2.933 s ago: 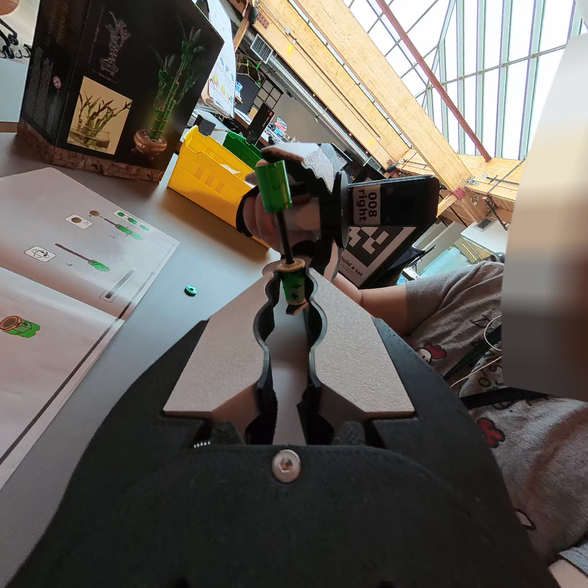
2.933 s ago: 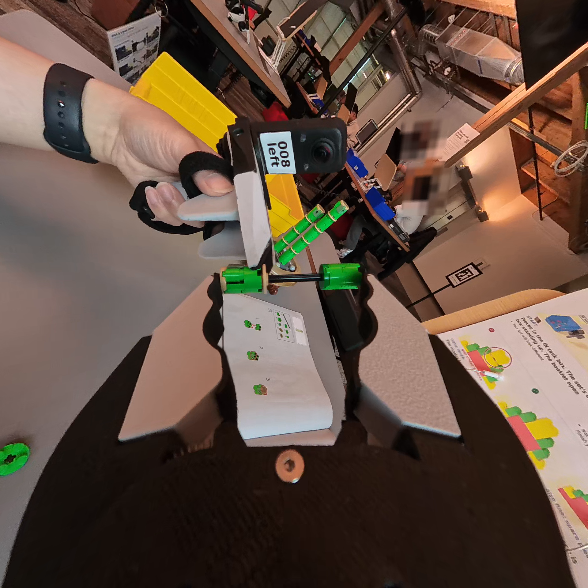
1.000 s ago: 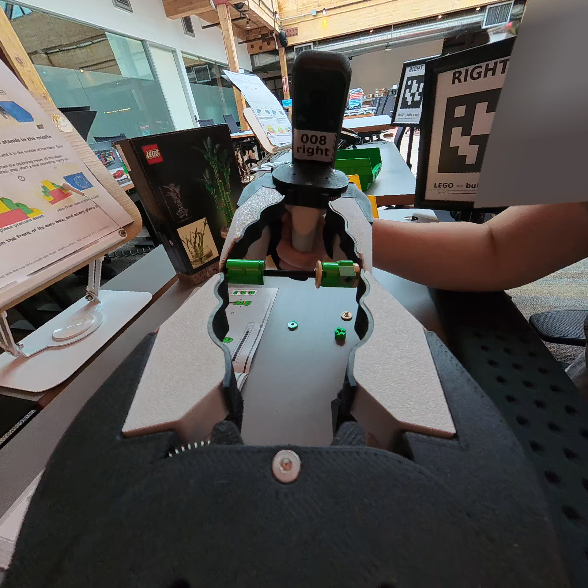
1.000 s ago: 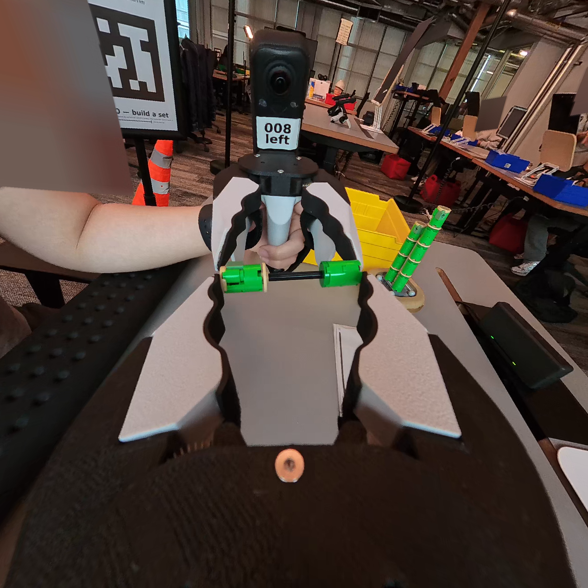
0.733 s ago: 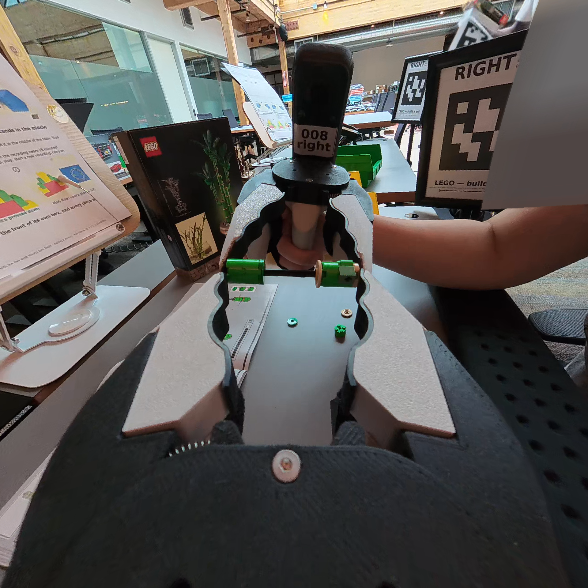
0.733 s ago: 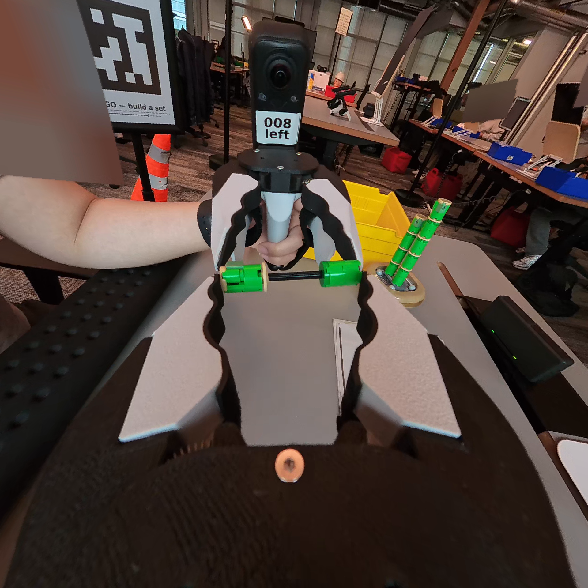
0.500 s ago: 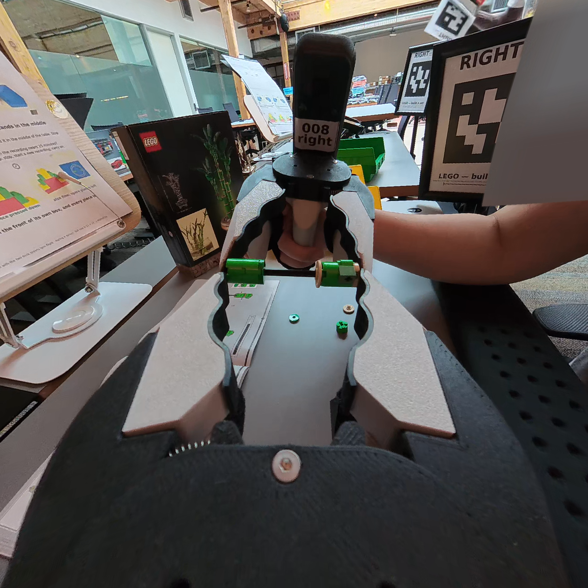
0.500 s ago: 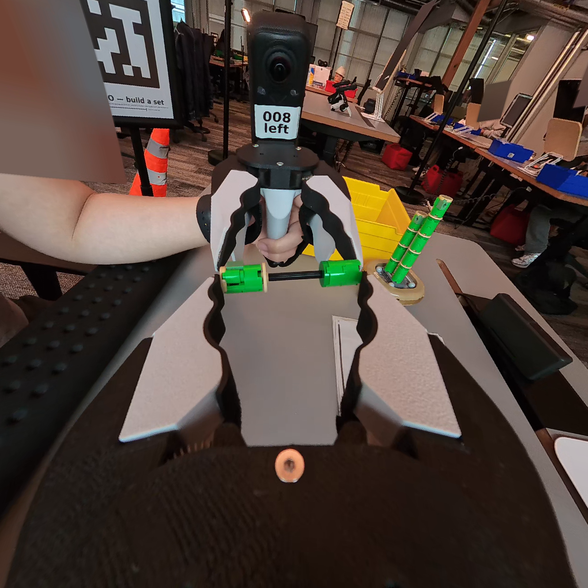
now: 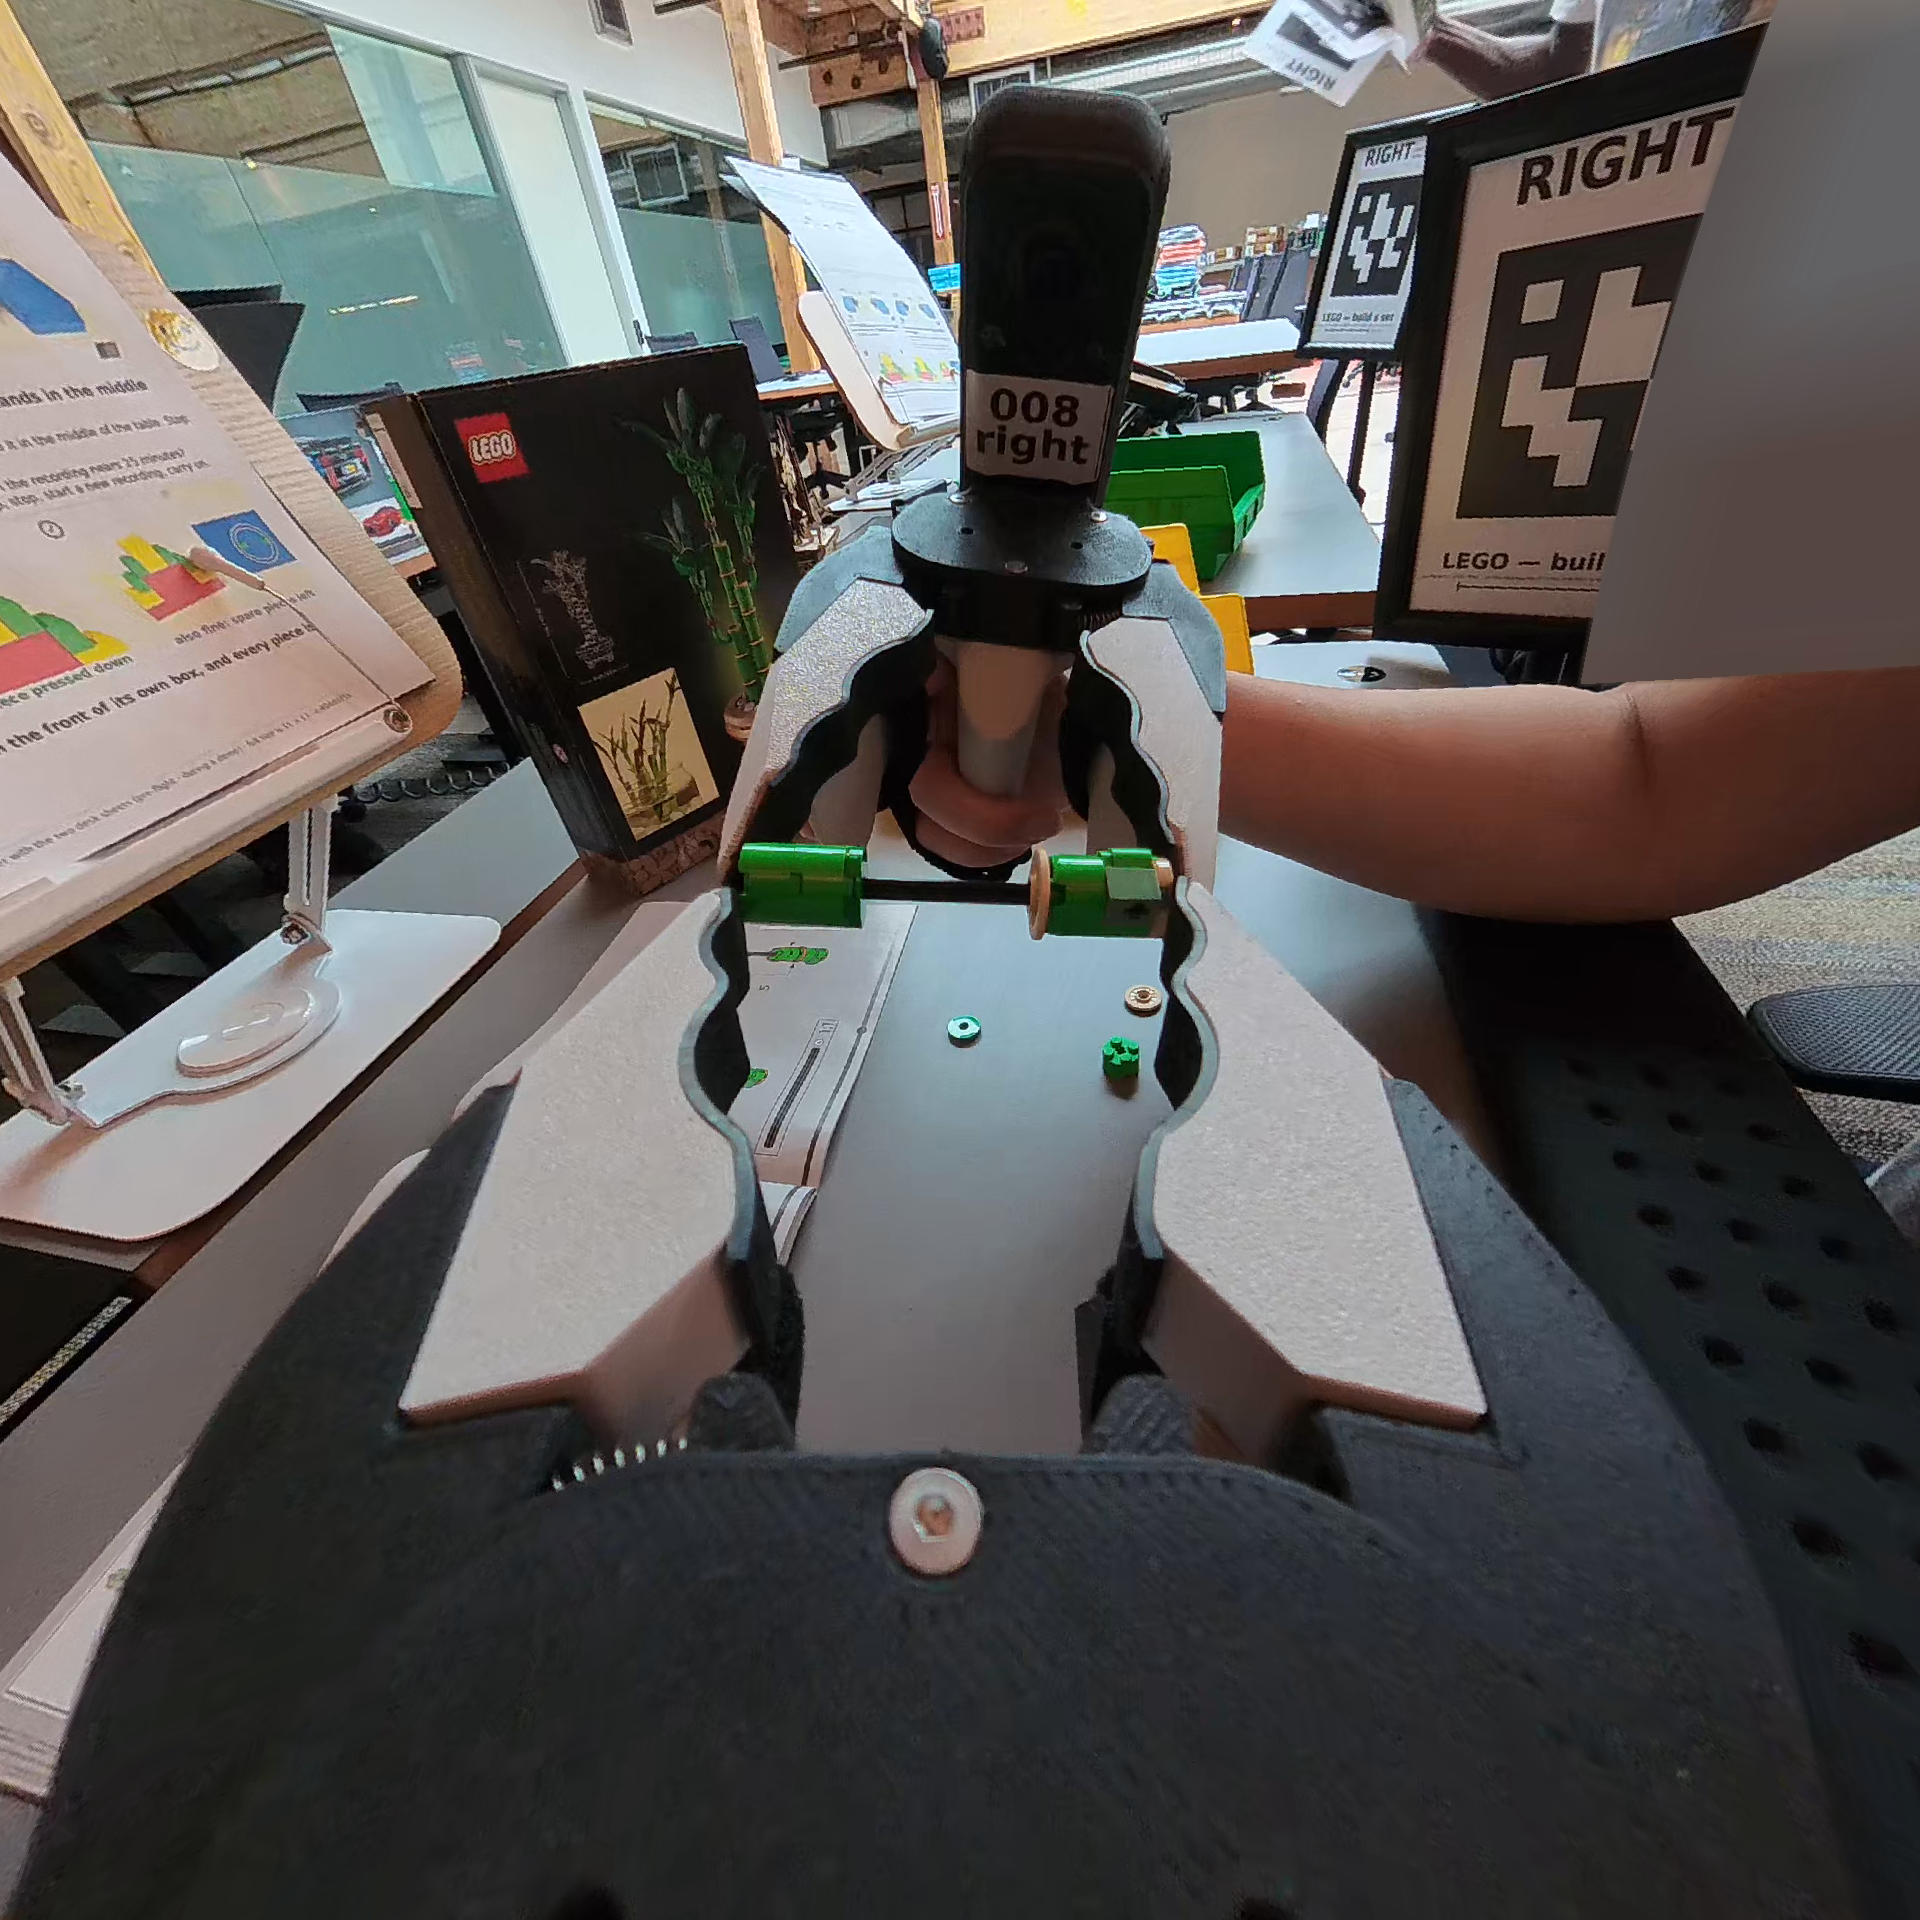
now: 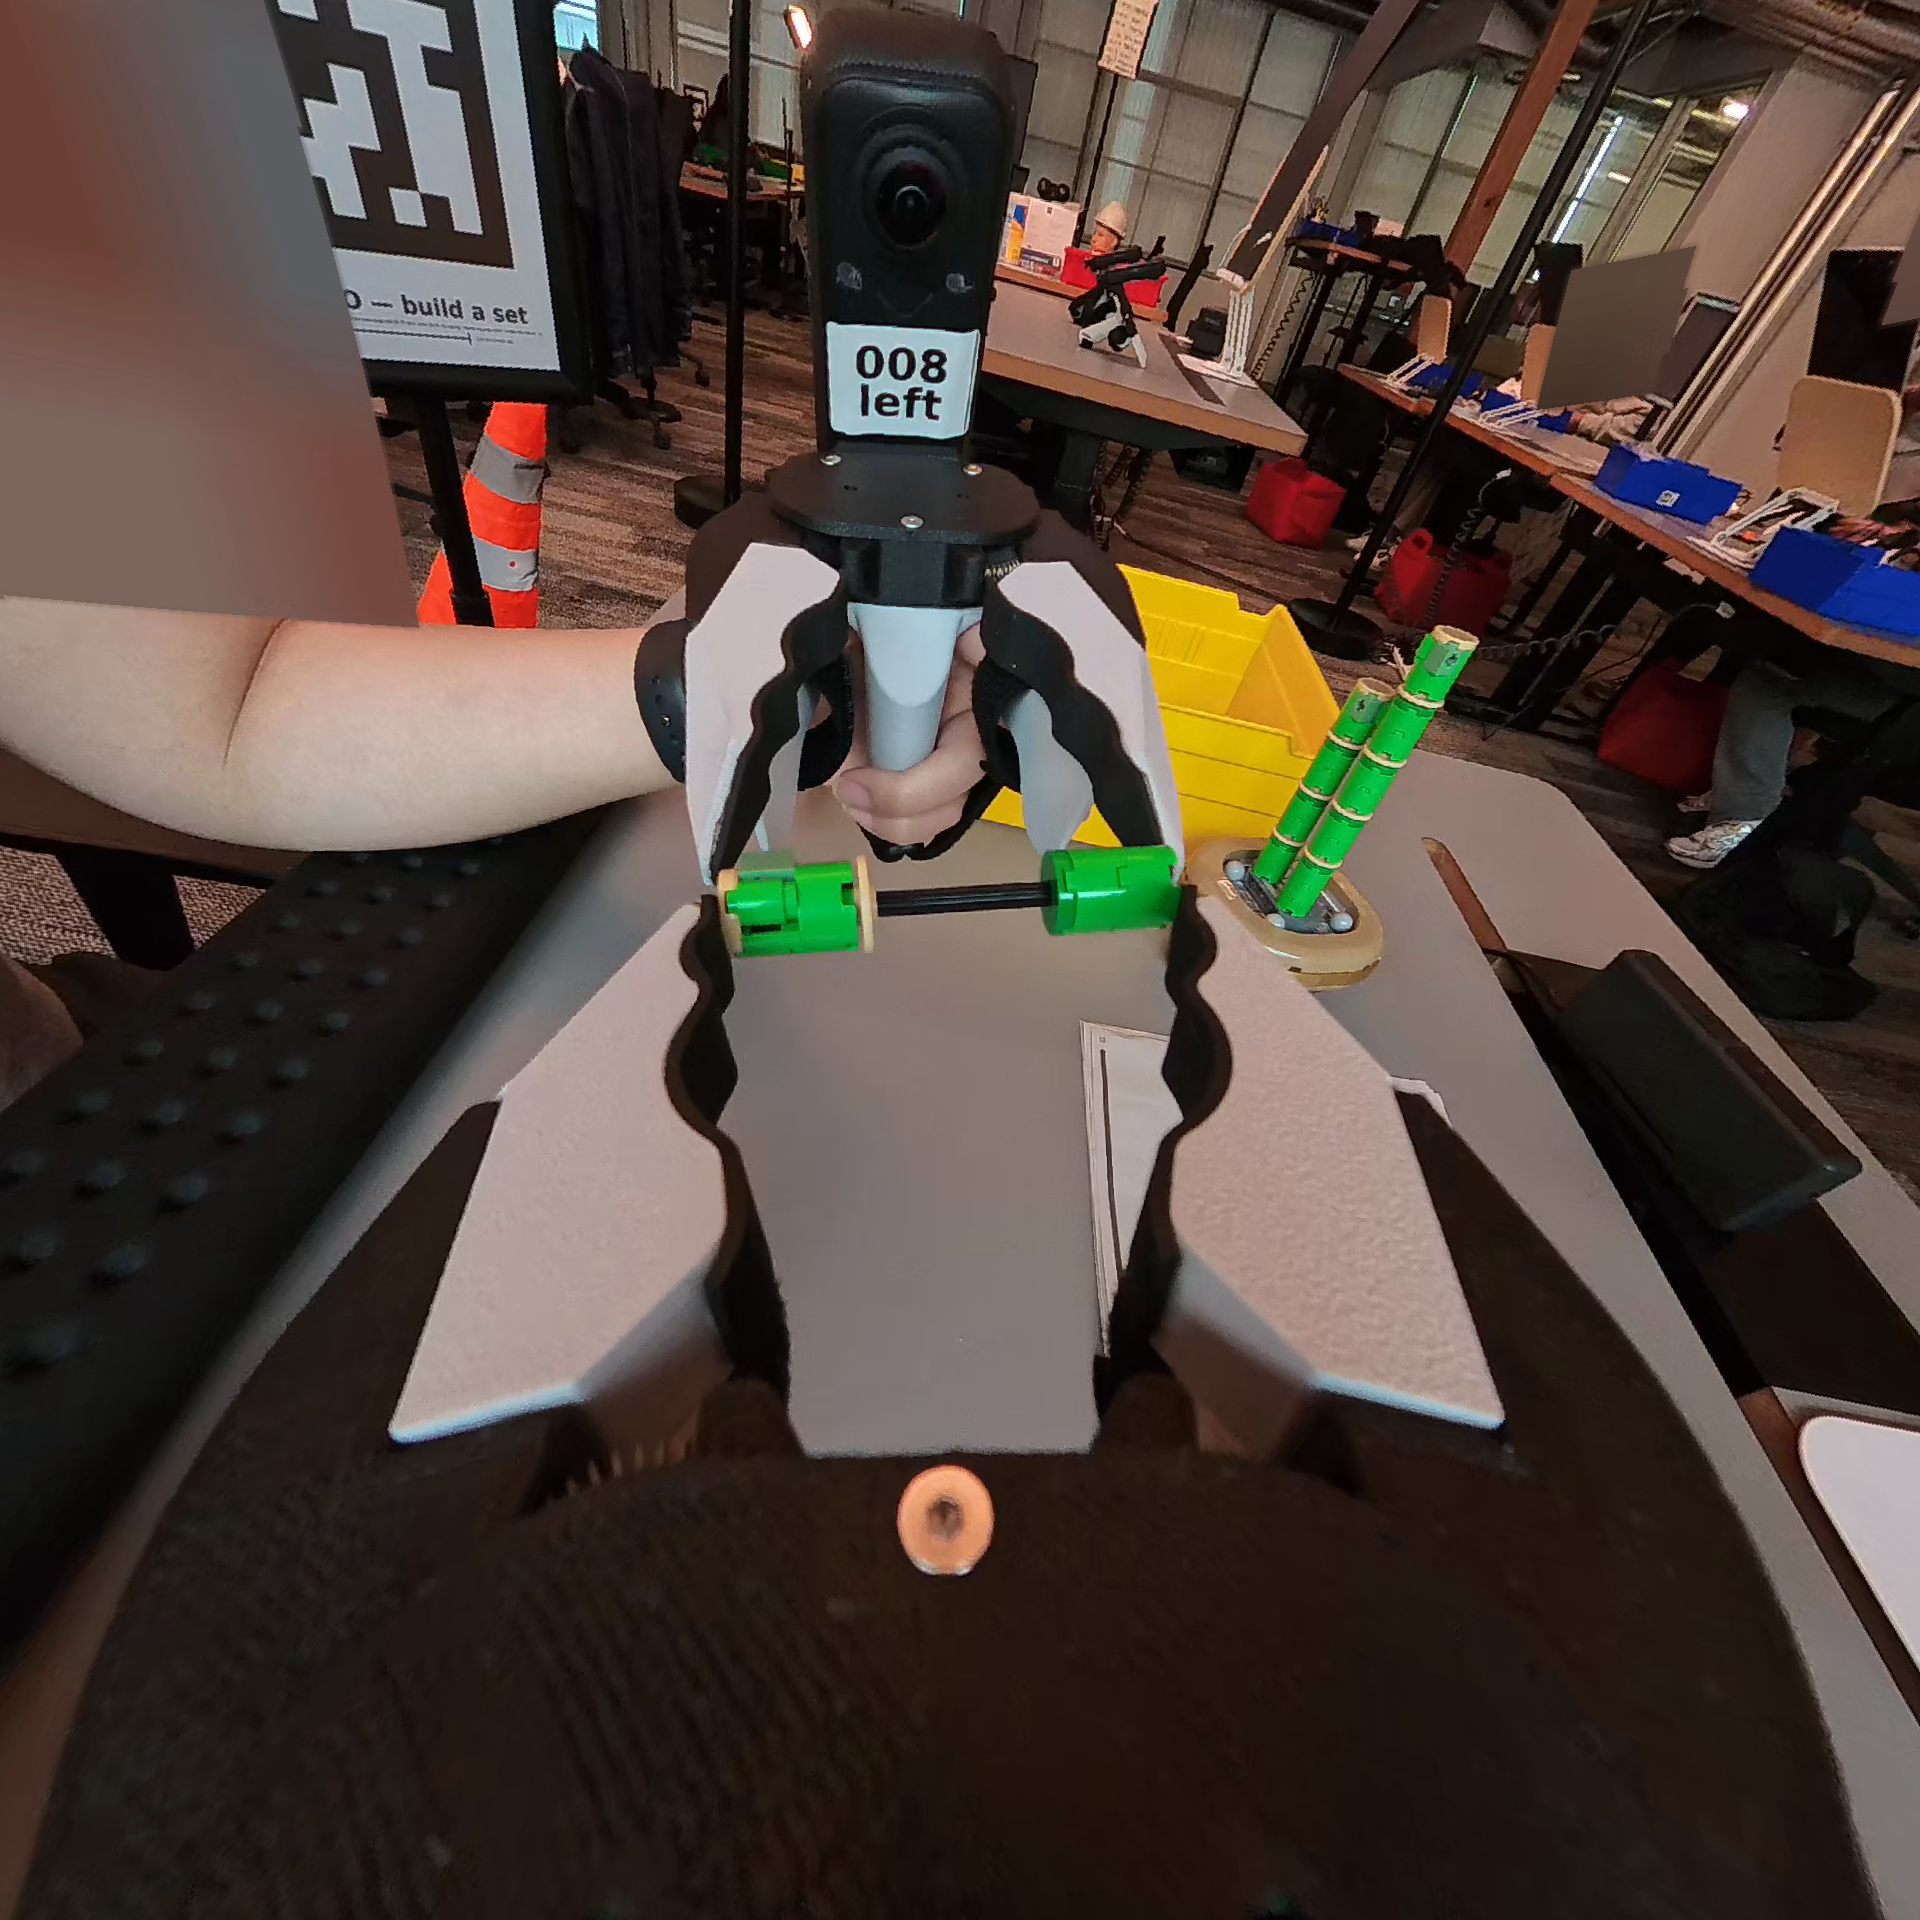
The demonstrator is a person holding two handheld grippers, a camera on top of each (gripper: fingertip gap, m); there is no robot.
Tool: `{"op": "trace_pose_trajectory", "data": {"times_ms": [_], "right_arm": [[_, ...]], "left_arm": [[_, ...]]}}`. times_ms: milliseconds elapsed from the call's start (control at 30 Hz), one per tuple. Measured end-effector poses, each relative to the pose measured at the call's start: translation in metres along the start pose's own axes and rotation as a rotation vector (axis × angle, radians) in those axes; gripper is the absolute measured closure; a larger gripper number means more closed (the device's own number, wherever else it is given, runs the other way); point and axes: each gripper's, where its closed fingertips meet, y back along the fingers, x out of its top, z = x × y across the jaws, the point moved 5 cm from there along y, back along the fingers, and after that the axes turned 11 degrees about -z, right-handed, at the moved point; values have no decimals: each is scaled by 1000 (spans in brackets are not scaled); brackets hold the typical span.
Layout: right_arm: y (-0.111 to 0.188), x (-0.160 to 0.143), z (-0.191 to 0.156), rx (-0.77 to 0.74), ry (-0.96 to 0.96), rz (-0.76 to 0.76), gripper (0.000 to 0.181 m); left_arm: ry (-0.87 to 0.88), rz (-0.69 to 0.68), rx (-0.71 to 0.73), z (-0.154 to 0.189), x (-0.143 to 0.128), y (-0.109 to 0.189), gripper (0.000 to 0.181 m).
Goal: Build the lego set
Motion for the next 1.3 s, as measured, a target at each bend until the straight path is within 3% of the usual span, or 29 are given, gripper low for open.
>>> {"op": "trace_pose_trajectory", "data": {"times_ms": [567,733,1000,1100,1300], "right_arm": [[-4,0,3,-37,-41,-114,96],[-4,-5,5,-59,-34,-148,96],[-2,-1,3,-53,-20,-120,97],[-3,2,0,-30,-12,-97,97],[-4,1,0,-37,-11,-115,96]], "left_arm": [[7,-11,23,-3,-4,2,102],[-23,-42,24,-1,-7,-1,114],[-21,-5,20,-1,-4,1,110],[-12,11,28,-2,-2,2,95],[-15,2,18,-1,-4,1,101]]}}
